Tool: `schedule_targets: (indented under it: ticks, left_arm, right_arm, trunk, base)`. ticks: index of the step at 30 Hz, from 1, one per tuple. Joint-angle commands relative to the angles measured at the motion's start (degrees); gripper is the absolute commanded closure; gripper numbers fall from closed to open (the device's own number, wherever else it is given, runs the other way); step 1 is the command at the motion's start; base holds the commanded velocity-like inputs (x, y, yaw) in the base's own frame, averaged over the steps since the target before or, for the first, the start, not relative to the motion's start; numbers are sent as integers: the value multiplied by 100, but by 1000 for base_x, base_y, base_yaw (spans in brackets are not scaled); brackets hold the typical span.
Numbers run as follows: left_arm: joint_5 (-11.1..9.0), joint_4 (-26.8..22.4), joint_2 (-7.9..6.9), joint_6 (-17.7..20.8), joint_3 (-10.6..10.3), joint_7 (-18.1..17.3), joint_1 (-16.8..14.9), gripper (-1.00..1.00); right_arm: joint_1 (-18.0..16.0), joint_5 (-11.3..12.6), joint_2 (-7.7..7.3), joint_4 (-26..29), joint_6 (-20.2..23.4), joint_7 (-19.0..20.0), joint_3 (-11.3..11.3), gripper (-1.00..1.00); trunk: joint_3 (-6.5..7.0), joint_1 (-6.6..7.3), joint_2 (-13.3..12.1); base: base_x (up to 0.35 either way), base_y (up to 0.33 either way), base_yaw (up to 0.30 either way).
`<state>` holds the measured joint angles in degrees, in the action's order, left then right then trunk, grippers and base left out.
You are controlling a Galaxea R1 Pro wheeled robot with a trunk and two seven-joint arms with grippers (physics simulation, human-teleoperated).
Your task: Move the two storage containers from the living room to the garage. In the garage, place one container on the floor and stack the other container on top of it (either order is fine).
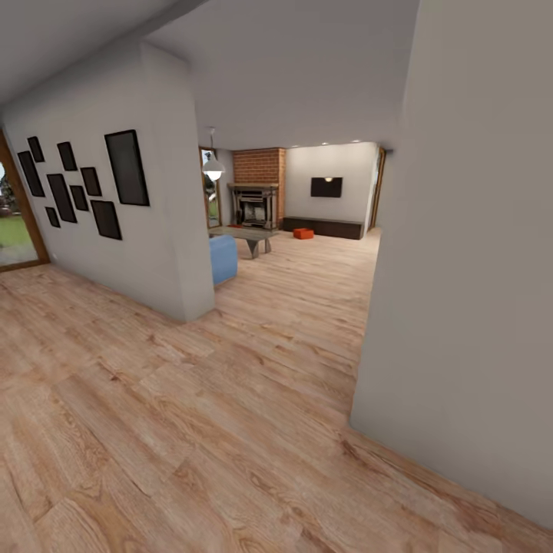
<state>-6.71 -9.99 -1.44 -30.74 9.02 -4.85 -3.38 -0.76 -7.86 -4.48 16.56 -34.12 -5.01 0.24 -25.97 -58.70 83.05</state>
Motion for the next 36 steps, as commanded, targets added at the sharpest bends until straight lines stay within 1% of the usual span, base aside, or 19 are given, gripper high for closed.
schedule_targets:
  ticks: [1, 14, 36]
  left_arm:
    - [-59, 6, 2, -11, 12, -51, -4, -100]
    - [-59, 6, 14, -11, 12, -50, -4, -100]
    - [-59, 6, 7, -11, 12, -51, -4, -100]
  right_arm:
    - [-4, -59, 0, -4, -8, -53, 3, -100]
    - [-4, -58, 0, -4, -8, -53, 3, -100]
    - [-4, -58, 0, -4, -14, -57, 3, -100]
  trunk:
    - [-6, -3, 3]
    - [-6, -3, 3]
    - [-6, -3, 3]
  base:
    - [325, 0, 20]
    - [324, 11, 3]
    - [293, 146, 0]
